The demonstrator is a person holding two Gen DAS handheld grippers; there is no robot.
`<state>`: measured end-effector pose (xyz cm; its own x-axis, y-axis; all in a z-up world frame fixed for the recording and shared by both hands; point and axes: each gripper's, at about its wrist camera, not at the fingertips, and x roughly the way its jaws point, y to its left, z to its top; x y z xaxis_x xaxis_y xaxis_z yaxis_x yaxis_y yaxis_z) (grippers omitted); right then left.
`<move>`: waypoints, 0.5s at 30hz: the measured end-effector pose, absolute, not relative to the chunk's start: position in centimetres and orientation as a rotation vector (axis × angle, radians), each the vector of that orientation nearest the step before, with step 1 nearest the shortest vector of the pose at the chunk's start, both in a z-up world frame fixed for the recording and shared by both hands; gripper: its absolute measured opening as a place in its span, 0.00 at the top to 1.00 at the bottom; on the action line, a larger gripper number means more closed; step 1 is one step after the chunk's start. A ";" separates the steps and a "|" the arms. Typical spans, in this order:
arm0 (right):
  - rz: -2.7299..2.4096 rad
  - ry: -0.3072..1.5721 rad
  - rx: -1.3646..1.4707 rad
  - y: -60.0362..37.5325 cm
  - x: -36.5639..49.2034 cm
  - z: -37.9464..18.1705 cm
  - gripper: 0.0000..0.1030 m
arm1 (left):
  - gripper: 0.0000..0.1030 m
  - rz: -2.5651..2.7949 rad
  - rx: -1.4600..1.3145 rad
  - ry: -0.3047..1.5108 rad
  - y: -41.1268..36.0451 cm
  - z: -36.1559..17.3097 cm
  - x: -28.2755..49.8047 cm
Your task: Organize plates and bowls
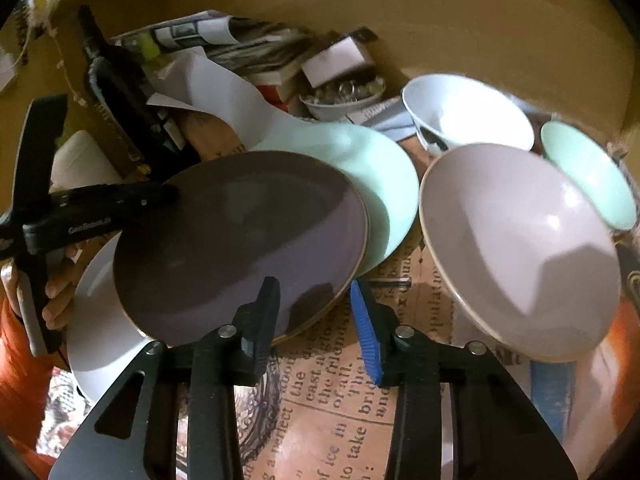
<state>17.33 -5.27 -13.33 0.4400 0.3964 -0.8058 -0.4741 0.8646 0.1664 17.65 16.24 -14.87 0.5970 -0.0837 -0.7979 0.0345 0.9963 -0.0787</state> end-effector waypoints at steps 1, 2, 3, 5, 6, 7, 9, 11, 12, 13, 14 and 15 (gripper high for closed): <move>0.536 0.974 -0.090 -5.2 17.4 -13.4 0.67 | 0.74 -0.075 -0.058 0.930 16.3 -14.9 17.6; 0.532 0.972 -0.093 -5.2 17.5 -13.4 0.67 | 0.75 -0.084 -0.059 0.933 16.2 -14.9 17.7; 0.529 0.972 -0.095 -5.1 17.6 -13.4 0.67 | 0.75 -0.088 -0.058 0.935 16.2 -14.9 17.7; 0.528 0.982 -0.101 -5.1 17.8 -13.6 0.67 | 0.75 -0.096 -0.055 0.940 16.1 -15.0 17.8; 0.532 0.994 -0.098 -5.0 17.9 -13.9 0.67 | 0.75 -0.102 -0.055 0.943 16.1 -15.0 17.9; 0.533 1.001 -0.085 -5.1 18.0 -14.0 0.67 | 0.75 -0.108 -0.057 0.947 16.1 -15.1 18.0; 0.533 1.008 -0.068 -5.2 18.2 -14.2 0.67 | 0.75 -0.110 -0.054 0.949 16.1 -15.1 18.1; 0.532 1.013 -0.055 -5.2 18.4 -14.3 0.67 | 0.75 -0.115 -0.055 0.949 16.2 -15.1 18.1; 0.534 1.019 -0.043 -5.3 18.4 -14.4 0.67 | 0.75 -0.120 -0.056 0.950 16.2 -15.1 18.1; 0.534 1.026 -0.034 -5.3 18.4 -14.4 0.67 | 0.75 -0.124 -0.053 0.949 16.2 -15.1 18.1; 0.530 1.031 -0.027 -5.3 18.5 -14.4 0.67 | 0.76 -0.125 -0.050 0.948 16.2 -15.0 18.1; 0.524 1.031 -0.029 -5.2 18.5 -14.3 0.67 | 0.76 -0.124 -0.044 0.944 16.1 -15.0 18.0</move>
<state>18.50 -5.22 -14.34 0.4025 0.4012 -0.8228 -0.4276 0.8772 0.2185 18.02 16.09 -14.98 0.5798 -0.1252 -0.8051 0.0864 0.9920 -0.0920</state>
